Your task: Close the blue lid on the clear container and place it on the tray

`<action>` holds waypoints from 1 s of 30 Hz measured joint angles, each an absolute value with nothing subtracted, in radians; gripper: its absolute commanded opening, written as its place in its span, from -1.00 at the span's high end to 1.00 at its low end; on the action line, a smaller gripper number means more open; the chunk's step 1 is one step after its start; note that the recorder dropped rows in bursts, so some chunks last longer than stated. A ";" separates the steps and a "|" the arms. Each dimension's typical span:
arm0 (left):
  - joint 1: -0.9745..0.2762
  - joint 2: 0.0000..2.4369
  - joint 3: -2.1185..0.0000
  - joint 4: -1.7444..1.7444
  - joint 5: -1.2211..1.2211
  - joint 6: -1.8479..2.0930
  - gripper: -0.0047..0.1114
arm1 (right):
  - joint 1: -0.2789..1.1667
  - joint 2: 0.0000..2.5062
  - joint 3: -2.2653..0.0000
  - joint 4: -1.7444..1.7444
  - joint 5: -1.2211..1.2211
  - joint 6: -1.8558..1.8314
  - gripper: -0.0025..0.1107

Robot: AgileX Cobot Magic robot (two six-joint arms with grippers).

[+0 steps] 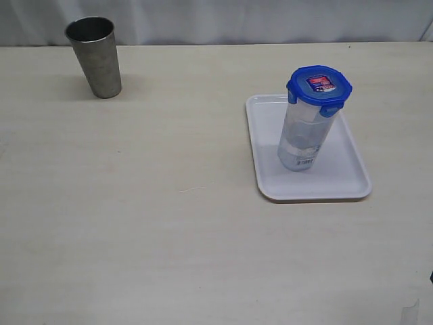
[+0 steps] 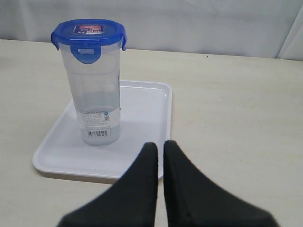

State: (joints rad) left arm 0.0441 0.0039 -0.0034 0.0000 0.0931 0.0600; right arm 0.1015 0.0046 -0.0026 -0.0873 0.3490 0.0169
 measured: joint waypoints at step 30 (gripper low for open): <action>0.044 0.002 -0.003 0.044 0.313 0.076 -0.68 | 0.101 0.005 -0.003 -0.087 0.349 0.017 0.88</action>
